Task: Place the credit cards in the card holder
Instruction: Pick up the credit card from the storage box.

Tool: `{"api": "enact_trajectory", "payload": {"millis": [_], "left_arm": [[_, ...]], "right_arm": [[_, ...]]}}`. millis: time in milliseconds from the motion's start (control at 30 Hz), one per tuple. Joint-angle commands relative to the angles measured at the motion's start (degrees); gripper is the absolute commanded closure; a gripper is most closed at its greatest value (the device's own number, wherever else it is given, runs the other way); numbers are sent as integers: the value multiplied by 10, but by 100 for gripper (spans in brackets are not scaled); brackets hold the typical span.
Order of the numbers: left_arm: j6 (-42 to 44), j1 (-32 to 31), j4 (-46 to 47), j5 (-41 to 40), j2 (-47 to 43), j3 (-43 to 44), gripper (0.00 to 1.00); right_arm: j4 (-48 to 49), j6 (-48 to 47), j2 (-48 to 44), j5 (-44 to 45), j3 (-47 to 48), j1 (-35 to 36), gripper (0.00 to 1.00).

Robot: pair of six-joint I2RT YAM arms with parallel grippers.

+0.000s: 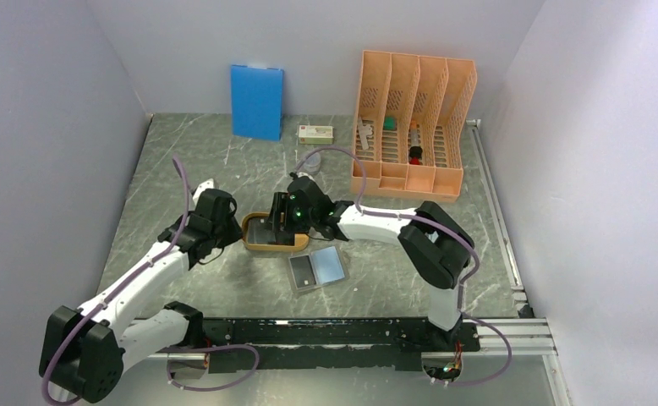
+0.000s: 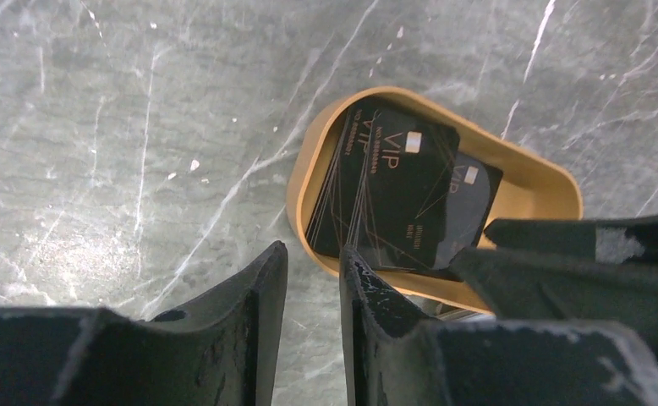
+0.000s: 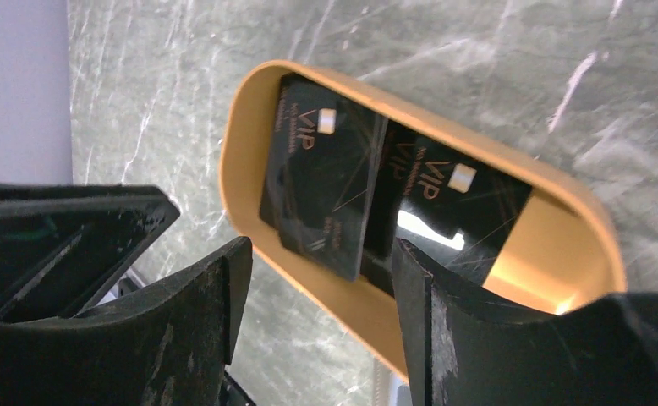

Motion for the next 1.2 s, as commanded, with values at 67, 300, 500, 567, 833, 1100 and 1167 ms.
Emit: {"api": "enact_trajectory", "payload": {"millis": [67, 300, 500, 567, 833, 1100, 1167], "left_arm": [[2, 19, 57, 69, 0, -33, 66], [-9, 25, 59, 68, 19, -43, 69], [-13, 28, 54, 59, 16, -48, 70], [-13, 28, 56, 60, 17, -48, 70], [-11, 31, 60, 65, 26, -46, 71], [-11, 32, 63, 68, 22, -48, 71], [-11, 33, 62, 68, 22, -48, 71]], "right_arm": [[34, 4, 31, -60, 5, -24, 36], [60, 17, 70, -107, 12, -39, 44], [66, 25, 89, -125, 17, -41, 55], [73, 30, 87, -128, 10, -44, 60], [95, 38, 80, -142, -12, -51, 84], [112, 46, 67, -153, -33, -58, 96], [113, 46, 65, -156, -35, -59, 100]]}}
